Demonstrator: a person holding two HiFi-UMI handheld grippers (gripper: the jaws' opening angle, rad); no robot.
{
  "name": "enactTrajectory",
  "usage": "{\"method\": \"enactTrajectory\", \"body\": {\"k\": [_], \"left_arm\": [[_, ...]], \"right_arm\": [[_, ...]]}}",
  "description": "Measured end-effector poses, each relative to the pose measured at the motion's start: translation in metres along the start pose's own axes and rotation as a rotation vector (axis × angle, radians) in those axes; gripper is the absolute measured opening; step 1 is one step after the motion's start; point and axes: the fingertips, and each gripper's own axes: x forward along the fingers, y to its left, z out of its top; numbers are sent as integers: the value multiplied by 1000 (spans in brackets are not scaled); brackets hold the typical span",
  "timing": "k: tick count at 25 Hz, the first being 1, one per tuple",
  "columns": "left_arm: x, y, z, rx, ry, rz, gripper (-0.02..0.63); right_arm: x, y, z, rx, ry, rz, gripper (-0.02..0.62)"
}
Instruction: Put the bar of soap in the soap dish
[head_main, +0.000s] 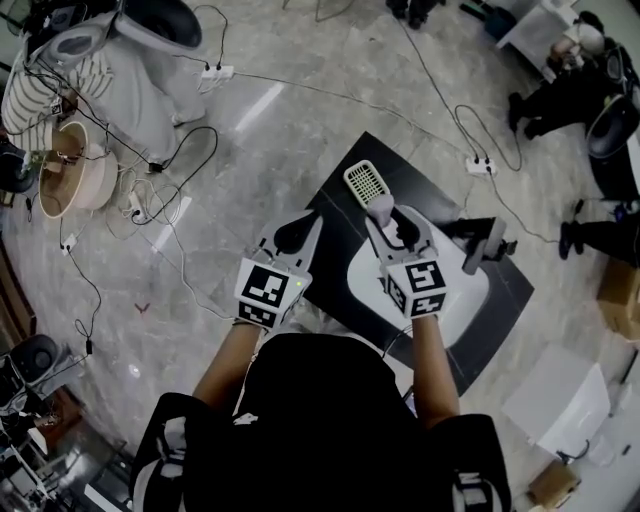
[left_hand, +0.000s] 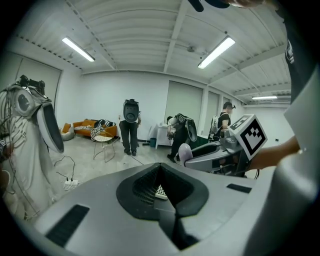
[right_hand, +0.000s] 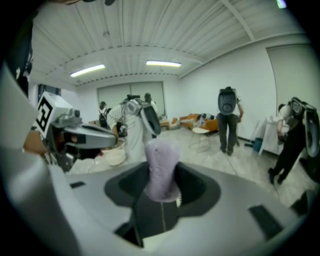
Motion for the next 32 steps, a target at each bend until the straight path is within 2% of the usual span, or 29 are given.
{"method": "enactTrajectory", "body": {"k": [5,23,29,32], "left_arm": [[12,0,-14,-10,35,-8,25],[38,9,-56,-64,133,-9,26],[43,9,-71,-6,187,2,26],[43,10,-78,-23,206,-5,26]], "right_arm": [[13,-5,-25,19,58,31,202],[67,-53,-90,45,260,44,202],[90,-66,-101,13,320,49,202],[101,-70,-104,12,345,47,202]]}}
